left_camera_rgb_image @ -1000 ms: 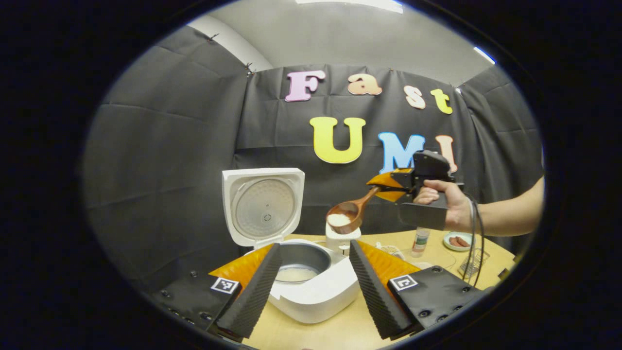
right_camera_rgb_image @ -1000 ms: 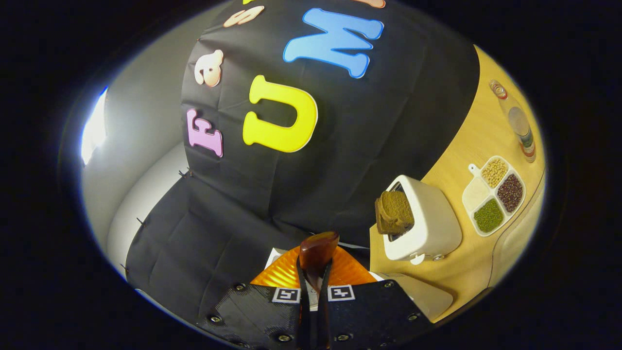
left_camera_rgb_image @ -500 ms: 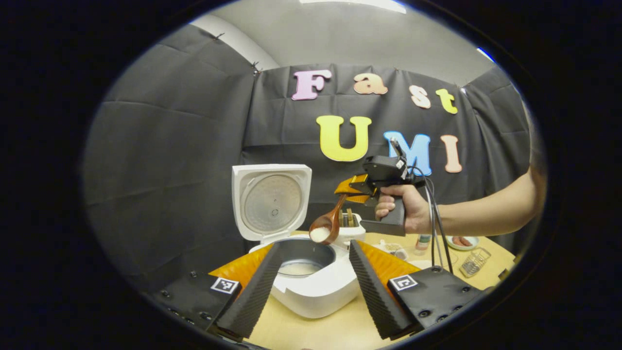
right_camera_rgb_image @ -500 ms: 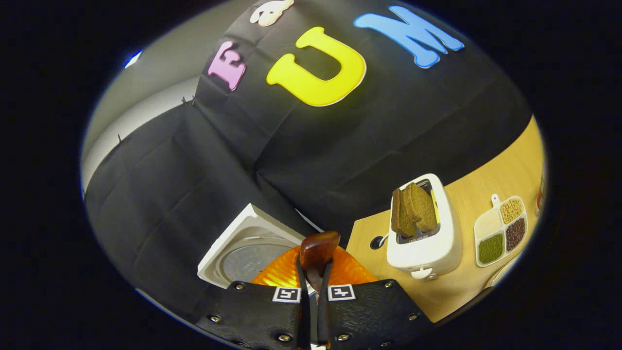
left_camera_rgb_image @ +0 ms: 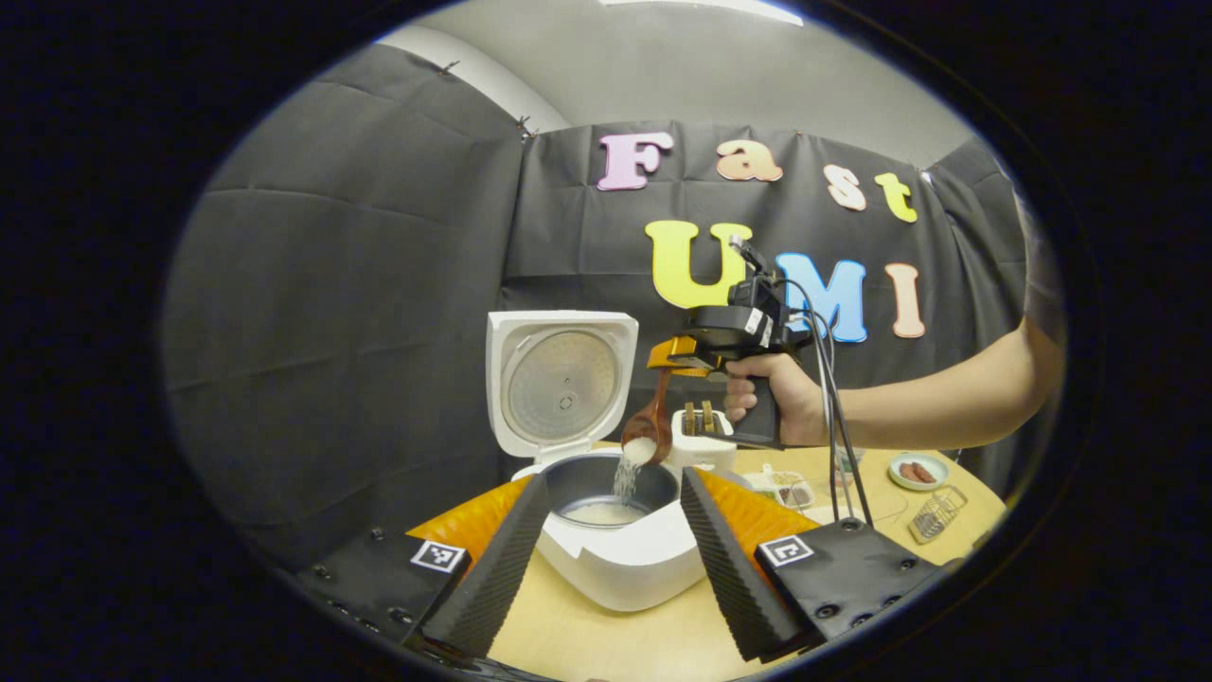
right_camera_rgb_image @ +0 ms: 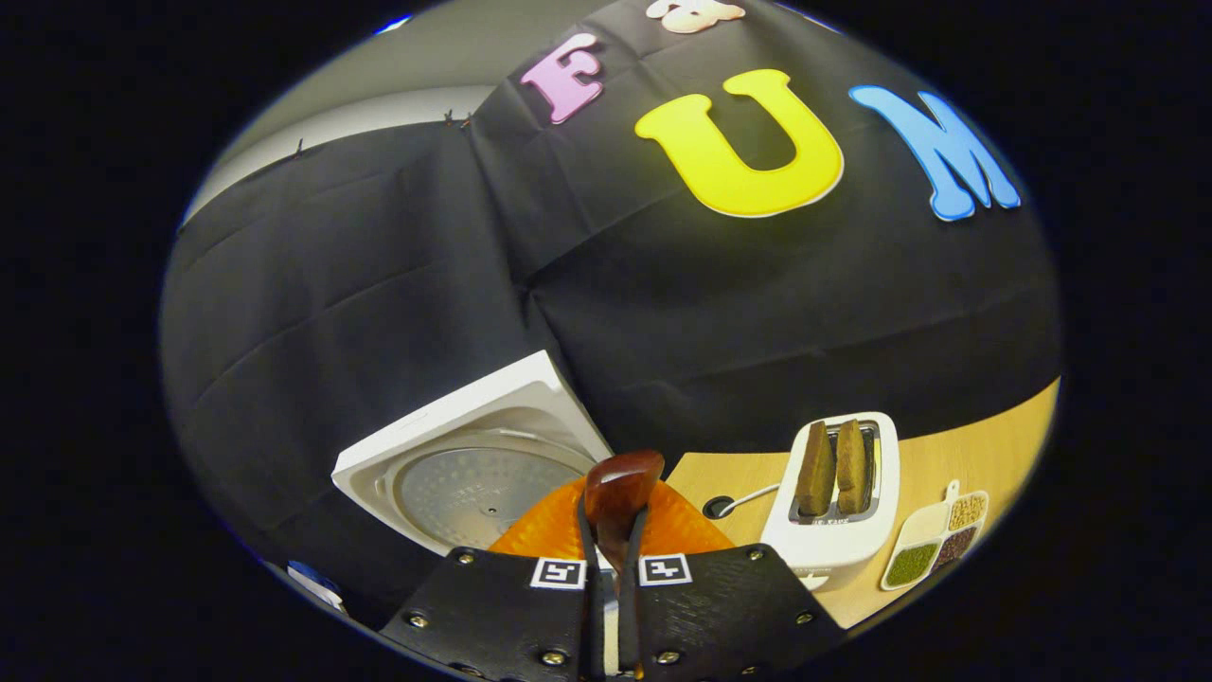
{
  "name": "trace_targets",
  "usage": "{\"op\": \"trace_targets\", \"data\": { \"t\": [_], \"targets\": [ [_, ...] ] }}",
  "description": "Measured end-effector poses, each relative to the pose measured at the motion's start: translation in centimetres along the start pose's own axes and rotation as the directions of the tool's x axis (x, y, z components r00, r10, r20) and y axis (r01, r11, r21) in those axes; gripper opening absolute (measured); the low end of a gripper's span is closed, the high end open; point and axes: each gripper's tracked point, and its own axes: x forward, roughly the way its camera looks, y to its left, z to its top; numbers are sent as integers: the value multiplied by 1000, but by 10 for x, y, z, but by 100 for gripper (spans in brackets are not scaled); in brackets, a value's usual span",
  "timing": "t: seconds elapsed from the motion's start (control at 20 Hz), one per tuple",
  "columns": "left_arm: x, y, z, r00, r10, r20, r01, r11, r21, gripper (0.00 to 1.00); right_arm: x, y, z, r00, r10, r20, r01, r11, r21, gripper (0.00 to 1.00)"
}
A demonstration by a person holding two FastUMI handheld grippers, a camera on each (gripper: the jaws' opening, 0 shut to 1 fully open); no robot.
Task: Close the left gripper, press the button to open the rice cooker; take a wooden spoon from the chopstick holder with the right hand, scoop a spoonful of rice and pour it into the rice cooker, then put the wooden spoon back into the chopstick holder.
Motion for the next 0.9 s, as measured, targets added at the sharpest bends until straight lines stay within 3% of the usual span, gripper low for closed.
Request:
{"op": "trace_targets", "data": {
  "t": [0.05, 0.15, 0.3, 0.35, 0.4, 0.55, 0.7, 0.8, 0.9],
  "targets": [
    [0, 1, -1, 1000, 5, -1, -5, 1000, -3, 97, 1, 6, 1, 1000, 12, 1, -12, 999, -33, 6],
    [-2, 0, -4, 1000, 10, -6, -10, 1000, -17, 100, 3, 16, 1, 999, 33, 4, -32, 995, -93, 6],
    [-5, -2, -9, 1000, 13, -15, -13, 1000, -17, 93, 1, 32, 0, 998, 70, -4, -69, 979, -192, 6],
    [-6, -2, -9, 1000, 16, -16, -16, 1000, -15, 99, 2, 38, -1, 996, 85, -5, -84, 971, -224, 6],
    [-7, -2, -10, 1000, 18, -16, -18, 1000, -15, 96, 0, 46, -2, 995, 101, -10, -100, 961, -257, 6],
    [-7, -1, -14, 999, 18, -33, -19, 1000, -17, 92, -5, 62, -10, 989, 141, -39, -145, 906, -397, 6],
    [-10, -1, -19, 999, 27, -43, -28, 999, -27, 96, -11, 70, -14, 986, 162, -48, -165, 856, -490, 6],
    [-10, -1, -19, 999, 33, -42, -34, 999, -32, 93, -14, 71, -13, 984, 175, -45, -174, 857, -485, 6],
    [-13, -4, -18, 999, 31, -36, -32, 999, -37, 96, -20, 69, -5, 984, 173, -35, -171, 883, -437, 6]
  ]
}}
